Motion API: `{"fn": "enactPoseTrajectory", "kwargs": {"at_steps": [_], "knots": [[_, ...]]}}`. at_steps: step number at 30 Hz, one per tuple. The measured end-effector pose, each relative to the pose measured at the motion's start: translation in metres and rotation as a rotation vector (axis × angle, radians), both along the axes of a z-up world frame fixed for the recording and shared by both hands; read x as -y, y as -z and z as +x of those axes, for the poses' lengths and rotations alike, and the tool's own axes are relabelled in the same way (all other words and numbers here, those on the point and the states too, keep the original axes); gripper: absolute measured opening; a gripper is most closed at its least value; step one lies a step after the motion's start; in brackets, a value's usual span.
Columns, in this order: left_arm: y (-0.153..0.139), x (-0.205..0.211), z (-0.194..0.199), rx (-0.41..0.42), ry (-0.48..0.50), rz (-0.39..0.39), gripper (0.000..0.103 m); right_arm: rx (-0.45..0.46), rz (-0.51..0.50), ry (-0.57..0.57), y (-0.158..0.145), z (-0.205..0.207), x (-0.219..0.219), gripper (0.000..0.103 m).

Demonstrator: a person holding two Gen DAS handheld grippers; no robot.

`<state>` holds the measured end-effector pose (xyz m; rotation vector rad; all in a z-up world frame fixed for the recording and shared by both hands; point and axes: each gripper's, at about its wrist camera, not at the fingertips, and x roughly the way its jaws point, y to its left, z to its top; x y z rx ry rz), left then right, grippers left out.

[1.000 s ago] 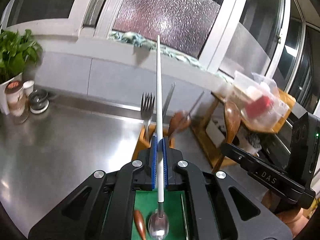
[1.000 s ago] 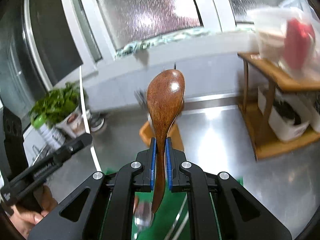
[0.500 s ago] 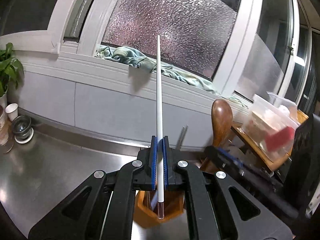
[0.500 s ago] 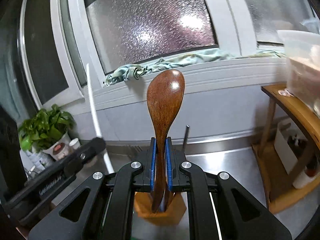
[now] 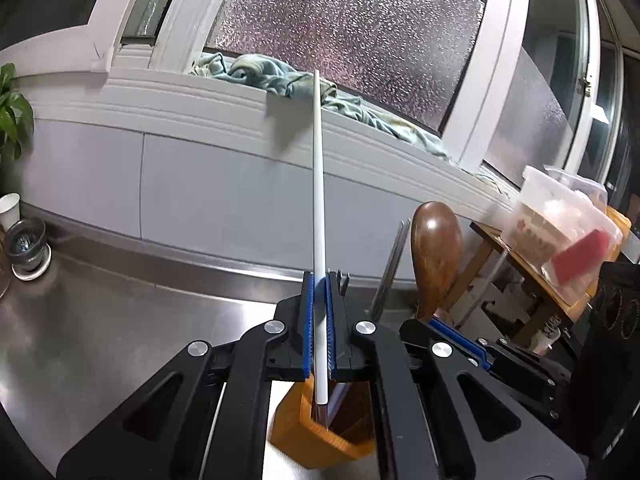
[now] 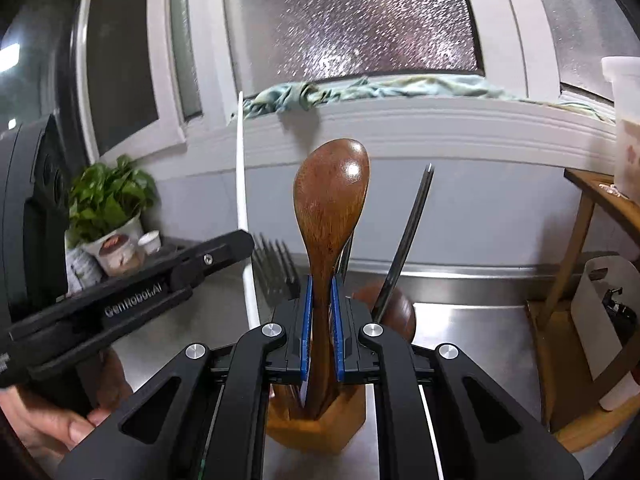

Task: Organize utensils
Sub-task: 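Carry the white chopstick with the left tool while the right tool carries the wooden spoon to the holder, then release the white chopstick with the left tool while the right tool releases the wooden spoon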

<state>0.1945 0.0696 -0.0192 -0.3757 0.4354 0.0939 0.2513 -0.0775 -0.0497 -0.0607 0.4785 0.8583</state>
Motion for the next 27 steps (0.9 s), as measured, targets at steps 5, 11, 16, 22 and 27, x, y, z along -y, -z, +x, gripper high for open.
{"fn": "enactPoseTrajectory", "kwargs": {"at_steps": [5,11,16,22,27], "knots": [[0.008,0.005,-0.010,-0.014,0.040,0.027,0.004,-0.035,-0.025,-0.029,0.010,-0.007,0.008,0.010],[0.020,0.012,-0.016,-0.059,0.068,0.016,0.004,-0.090,-0.057,-0.040,0.025,-0.014,0.010,0.010],[0.028,0.013,-0.018,-0.105,0.089,-0.012,0.005,-0.134,-0.079,-0.029,0.035,-0.017,0.014,0.013],[0.031,0.011,-0.034,-0.138,0.084,-0.025,0.006,-0.158,-0.109,-0.021,0.038,-0.027,0.025,0.013],[0.031,0.012,-0.058,-0.169,0.067,-0.019,0.022,-0.191,-0.140,0.000,0.039,-0.039,0.040,0.024]]}}
